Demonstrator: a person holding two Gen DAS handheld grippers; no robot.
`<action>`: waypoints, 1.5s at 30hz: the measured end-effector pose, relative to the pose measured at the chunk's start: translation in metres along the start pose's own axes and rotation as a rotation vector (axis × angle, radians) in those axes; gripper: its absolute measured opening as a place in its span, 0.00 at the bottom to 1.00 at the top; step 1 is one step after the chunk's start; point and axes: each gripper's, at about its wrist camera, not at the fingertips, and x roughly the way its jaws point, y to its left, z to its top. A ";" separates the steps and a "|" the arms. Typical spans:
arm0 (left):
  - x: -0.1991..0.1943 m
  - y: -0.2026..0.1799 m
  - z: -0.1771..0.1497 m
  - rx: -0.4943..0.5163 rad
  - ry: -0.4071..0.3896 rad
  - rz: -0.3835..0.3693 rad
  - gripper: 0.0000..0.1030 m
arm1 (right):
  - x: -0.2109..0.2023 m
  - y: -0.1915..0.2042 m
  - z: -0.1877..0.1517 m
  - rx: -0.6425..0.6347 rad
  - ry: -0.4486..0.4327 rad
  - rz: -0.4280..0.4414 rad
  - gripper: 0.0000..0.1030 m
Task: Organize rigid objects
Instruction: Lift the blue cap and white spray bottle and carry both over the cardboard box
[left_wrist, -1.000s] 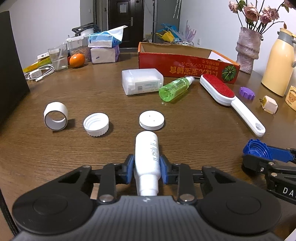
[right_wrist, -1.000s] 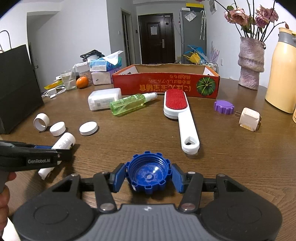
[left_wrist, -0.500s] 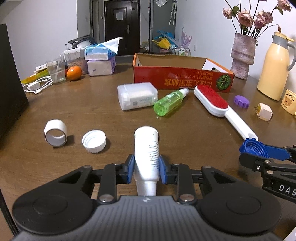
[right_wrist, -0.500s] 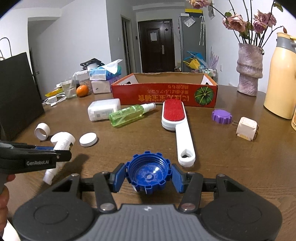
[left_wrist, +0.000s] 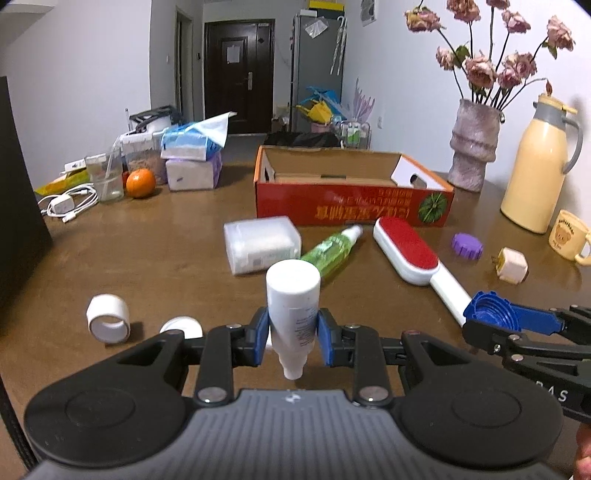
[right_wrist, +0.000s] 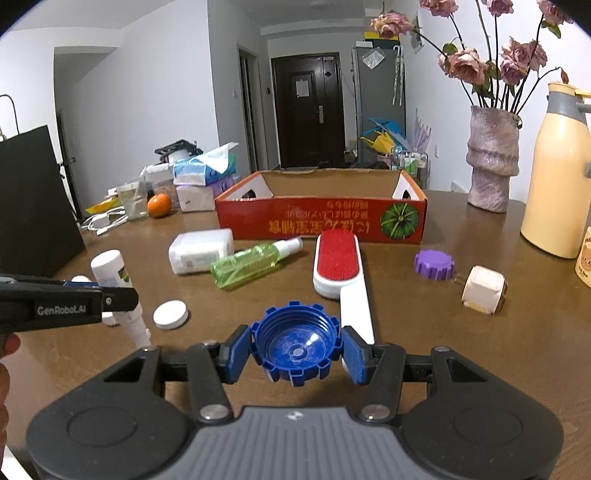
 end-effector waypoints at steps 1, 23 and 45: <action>0.000 0.000 0.003 0.000 -0.006 -0.001 0.28 | 0.000 -0.001 0.003 0.001 -0.005 -0.002 0.51; 0.024 -0.017 0.068 -0.025 -0.074 -0.026 0.28 | 0.024 -0.023 0.066 0.010 -0.101 0.006 0.51; 0.085 -0.048 0.128 -0.063 -0.119 -0.044 0.28 | 0.076 -0.054 0.124 0.010 -0.166 -0.007 0.51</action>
